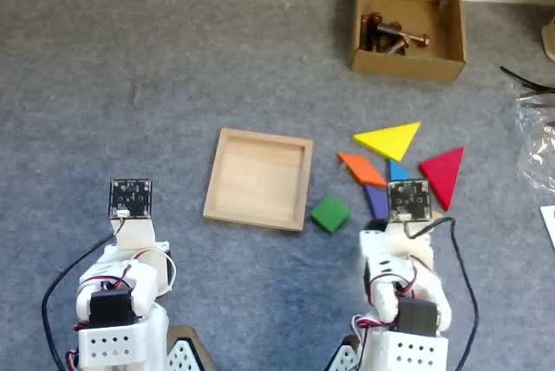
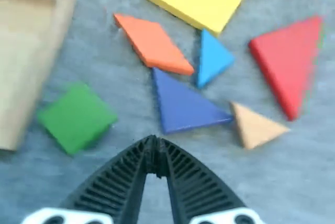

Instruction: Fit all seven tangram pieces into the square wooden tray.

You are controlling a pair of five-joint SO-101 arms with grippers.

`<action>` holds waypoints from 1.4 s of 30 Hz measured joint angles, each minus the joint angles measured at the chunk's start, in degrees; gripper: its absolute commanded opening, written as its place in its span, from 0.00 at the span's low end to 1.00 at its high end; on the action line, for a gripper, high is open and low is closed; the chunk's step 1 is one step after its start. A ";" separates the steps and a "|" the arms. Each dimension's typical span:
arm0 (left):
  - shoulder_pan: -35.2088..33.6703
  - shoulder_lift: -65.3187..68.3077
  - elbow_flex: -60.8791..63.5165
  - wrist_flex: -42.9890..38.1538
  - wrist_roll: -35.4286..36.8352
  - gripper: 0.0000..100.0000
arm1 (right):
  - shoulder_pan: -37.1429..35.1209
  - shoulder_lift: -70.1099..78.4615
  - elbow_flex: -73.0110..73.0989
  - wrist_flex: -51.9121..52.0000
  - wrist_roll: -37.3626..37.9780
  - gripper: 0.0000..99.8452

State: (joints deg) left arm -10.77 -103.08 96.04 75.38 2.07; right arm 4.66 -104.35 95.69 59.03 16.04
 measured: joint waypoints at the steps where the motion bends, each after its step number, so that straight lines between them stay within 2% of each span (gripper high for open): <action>1: 0.00 0.00 0.00 0.00 0.00 0.00 | 2.02 0.00 0.00 -0.26 1.93 0.01; 6: 0.00 0.00 0.00 0.00 0.00 0.00 | 12.22 0.00 0.00 -1.41 4.48 0.01; 10: 0.00 0.00 0.00 0.00 0.00 0.00 | 17.85 0.00 -2.20 1.41 8.97 0.07; 13: 0.00 0.00 0.00 0.00 0.00 0.00 | 18.64 0.00 -5.45 5.01 11.96 0.09; 22: 0.00 0.00 0.00 0.00 0.00 0.00 | 18.90 0.97 -18.64 10.99 12.57 0.09; 37: 0.00 0.00 0.00 0.00 0.00 0.00 | 18.90 49.58 -51.69 20.84 12.57 0.09; 42: 0.00 0.00 0.00 0.00 0.00 0.00 | 18.90 59.25 -58.20 21.10 7.56 0.09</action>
State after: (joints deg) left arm -10.77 -103.08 96.04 75.38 2.07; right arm 23.56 -45.10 37.49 80.13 23.60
